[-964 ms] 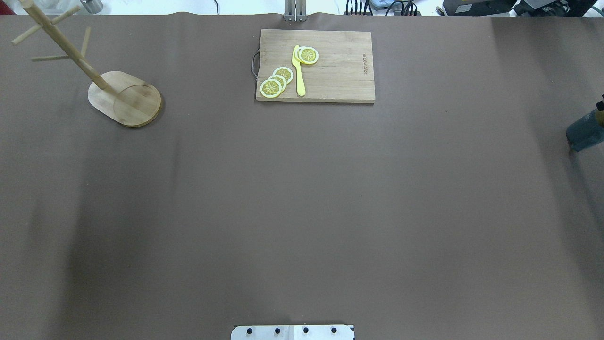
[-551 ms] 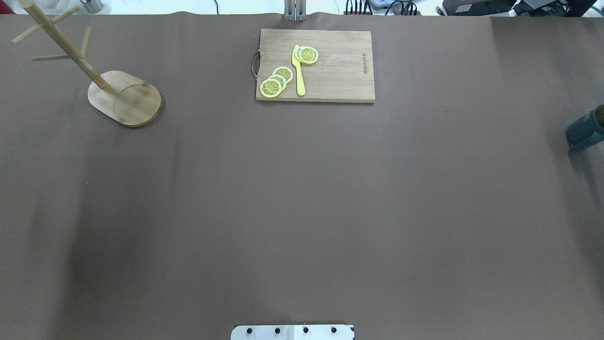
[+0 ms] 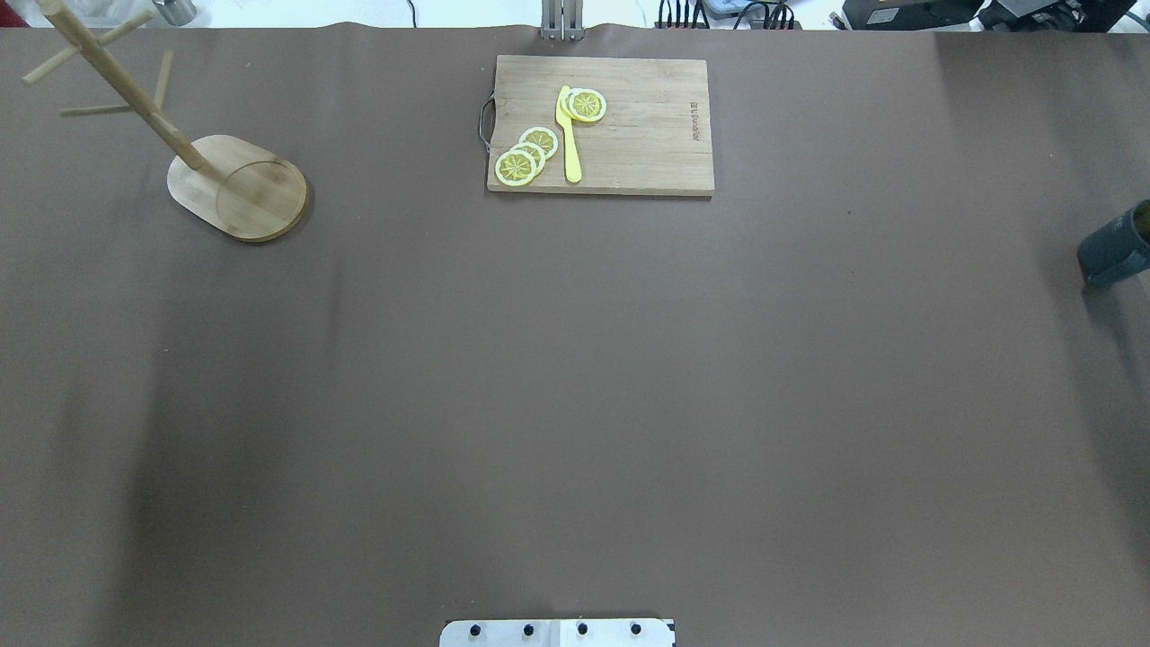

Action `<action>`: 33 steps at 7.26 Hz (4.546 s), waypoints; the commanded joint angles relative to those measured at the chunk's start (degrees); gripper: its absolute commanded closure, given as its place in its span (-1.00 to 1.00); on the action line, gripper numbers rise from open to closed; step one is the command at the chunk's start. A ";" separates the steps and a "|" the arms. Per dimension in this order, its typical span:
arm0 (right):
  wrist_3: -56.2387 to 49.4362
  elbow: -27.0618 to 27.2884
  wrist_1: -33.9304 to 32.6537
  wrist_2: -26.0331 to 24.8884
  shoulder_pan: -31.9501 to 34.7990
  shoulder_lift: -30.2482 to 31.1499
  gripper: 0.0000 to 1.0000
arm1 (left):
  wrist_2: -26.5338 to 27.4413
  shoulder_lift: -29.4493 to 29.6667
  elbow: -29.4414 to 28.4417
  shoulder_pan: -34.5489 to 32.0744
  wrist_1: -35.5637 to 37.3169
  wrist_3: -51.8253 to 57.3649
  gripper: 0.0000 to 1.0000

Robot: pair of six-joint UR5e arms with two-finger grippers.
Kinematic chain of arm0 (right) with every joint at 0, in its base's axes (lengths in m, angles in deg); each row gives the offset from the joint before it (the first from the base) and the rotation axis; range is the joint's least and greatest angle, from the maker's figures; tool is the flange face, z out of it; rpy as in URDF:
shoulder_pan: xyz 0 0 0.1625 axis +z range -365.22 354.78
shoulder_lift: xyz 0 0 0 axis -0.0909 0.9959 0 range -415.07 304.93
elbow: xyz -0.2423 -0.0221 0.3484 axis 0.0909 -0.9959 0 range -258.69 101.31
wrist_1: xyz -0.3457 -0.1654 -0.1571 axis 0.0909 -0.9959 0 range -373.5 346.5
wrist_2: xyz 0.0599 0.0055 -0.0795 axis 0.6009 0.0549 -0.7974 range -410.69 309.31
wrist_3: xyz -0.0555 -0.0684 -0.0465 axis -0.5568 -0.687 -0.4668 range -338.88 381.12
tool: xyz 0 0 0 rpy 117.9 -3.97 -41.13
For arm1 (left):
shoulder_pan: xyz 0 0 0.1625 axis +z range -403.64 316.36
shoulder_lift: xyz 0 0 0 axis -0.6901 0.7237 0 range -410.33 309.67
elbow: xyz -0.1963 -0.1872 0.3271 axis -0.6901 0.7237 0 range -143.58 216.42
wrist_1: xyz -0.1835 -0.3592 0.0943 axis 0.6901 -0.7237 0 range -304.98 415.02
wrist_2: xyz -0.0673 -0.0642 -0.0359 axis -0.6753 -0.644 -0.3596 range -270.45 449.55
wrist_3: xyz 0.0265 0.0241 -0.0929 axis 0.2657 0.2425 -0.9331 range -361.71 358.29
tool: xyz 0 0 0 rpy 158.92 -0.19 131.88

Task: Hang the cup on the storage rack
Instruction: 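Grasp the blue mug by its rim with the right gripper, then carry the blue mug toward the table center and lower it, then open the right gripper and lift it away from the mug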

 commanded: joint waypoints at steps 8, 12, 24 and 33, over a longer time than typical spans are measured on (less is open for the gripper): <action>17.32 10.99 0.12 5.22 -5.46 -2.12 1.00 | -0.09 0.17 0.26 0.00 -1.58 -0.09 -0.95; 49.20 30.32 -0.14 -1.76 -24.67 -6.58 1.00 | -0.09 2.11 -0.18 1.41 -1.41 0.00 -0.95; 66.24 23.07 -18.16 -17.10 -51.72 -33.15 1.00 | 0.00 2.64 -0.27 3.25 -1.32 -0.09 -0.95; 54.70 30.80 -17.55 -5.43 -34.62 -22.29 -0.82 | -2.99 7.63 4.46 12.28 -15.00 -16.41 -0.84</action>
